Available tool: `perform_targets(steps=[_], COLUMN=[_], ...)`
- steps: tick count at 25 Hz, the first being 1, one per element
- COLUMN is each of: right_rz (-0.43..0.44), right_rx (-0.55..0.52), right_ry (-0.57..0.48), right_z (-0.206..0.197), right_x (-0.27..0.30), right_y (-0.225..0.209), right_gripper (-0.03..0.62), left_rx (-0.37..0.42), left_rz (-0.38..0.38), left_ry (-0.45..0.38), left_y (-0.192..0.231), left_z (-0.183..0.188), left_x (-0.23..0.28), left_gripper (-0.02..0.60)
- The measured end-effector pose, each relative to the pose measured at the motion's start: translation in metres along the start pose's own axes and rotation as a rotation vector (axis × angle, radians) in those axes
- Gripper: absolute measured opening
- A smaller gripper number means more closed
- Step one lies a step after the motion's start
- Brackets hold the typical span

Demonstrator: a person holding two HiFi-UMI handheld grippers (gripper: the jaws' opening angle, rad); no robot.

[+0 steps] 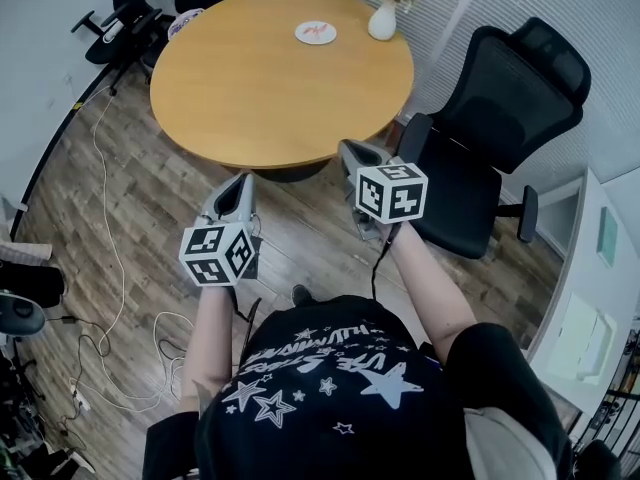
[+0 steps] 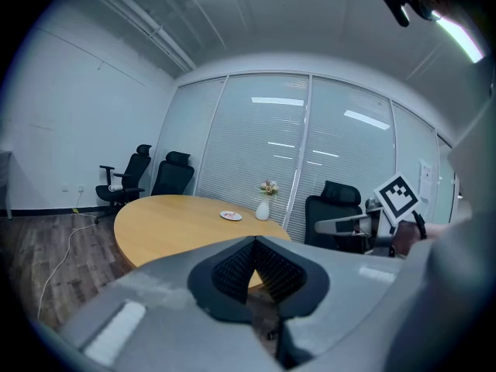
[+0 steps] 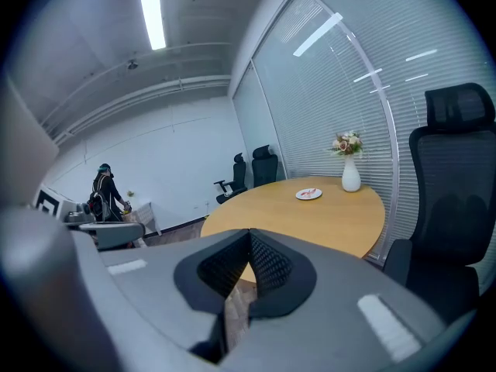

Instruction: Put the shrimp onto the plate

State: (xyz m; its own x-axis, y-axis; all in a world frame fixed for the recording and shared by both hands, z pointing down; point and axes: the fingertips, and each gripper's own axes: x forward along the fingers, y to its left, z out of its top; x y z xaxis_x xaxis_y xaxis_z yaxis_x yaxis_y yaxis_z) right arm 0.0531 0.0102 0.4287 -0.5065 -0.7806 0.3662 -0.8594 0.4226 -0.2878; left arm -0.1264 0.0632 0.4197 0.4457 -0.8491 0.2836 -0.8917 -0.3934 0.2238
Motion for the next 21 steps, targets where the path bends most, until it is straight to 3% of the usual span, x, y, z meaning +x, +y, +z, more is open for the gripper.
perform_targets(steps=[8,21], right_rz=[0.033,0.057], right_rx=[-0.023,-0.034], right_ry=[0.008,0.053], right_z=[-0.017,-0.048], right_x=[-0.04,-0.106], right_y=[-0.007,-0.011], right_gripper=[0.0,0.0], left_rx=[-0.029,-0.063], left_rz=[0.011,0.029], left_ry=[0.025,0.044], left_y=[-0.035,-0.09], left_z=[-0.018,-0.048], left_x=[0.002,-0.036], left_gripper=[0.0,0.0])
